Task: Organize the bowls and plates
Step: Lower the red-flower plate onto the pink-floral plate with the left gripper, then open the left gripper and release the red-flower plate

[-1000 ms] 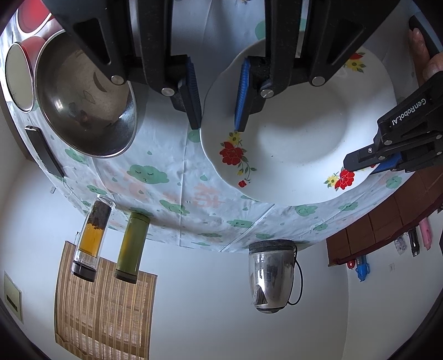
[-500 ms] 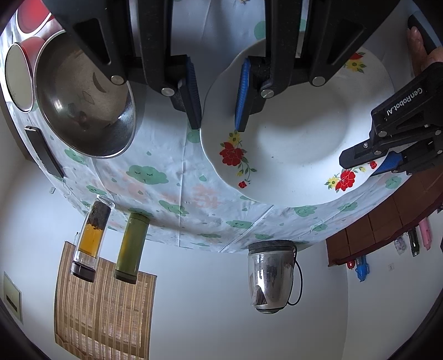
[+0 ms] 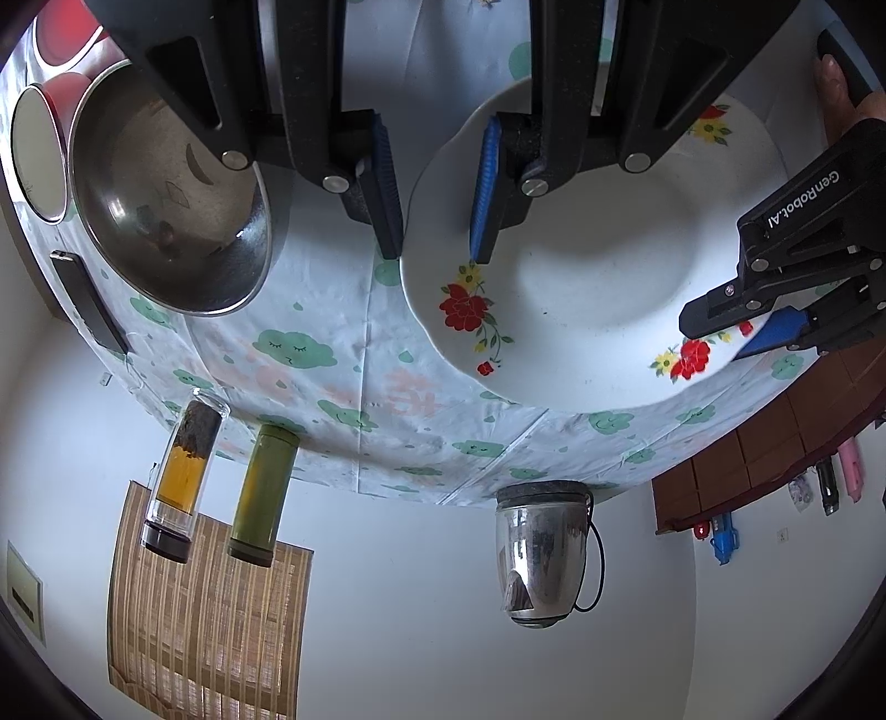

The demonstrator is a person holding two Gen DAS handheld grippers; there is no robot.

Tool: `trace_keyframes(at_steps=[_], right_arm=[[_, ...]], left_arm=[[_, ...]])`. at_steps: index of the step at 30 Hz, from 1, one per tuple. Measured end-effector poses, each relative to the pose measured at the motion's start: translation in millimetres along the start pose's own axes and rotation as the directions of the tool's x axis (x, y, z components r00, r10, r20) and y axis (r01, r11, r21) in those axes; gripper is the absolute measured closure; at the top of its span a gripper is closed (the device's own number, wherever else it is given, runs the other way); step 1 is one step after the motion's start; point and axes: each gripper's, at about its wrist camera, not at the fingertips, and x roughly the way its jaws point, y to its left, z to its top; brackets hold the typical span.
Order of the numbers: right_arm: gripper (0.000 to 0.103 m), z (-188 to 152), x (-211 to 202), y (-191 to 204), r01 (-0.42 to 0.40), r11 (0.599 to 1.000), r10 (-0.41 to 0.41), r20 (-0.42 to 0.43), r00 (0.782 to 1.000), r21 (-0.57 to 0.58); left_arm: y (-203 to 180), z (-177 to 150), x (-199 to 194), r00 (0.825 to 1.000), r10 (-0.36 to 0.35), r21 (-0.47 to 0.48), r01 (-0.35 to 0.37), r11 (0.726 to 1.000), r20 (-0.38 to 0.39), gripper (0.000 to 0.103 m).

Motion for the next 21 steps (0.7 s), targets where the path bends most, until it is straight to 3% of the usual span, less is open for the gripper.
trace_keyframes(at_steps=[10, 17, 21], right_arm=[[0.077, 0.6, -0.1, -0.9, -0.004, 1.000, 0.004, -0.002, 1.000, 0.003], [0.080, 1.7, -5.0, 5.2, 0.033, 0.999, -0.032, 0.031, 0.999, -0.041], [0.080, 2.4, -3.7, 4.7, 0.012, 0.999, -0.012, 0.022, 1.000, -0.037]], left_arm=[[1.4, 1.1, 4.4, 0.999, -0.022, -0.002, 0.022, 1.000, -0.026, 0.044], [6.4, 0.5, 7.0, 0.999, -0.033, -0.036, 0.032, 0.999, -0.039, 0.039], [6.5, 0.4, 7.1, 0.999, -0.032, -0.035, 0.031, 0.999, -0.039, 0.036]])
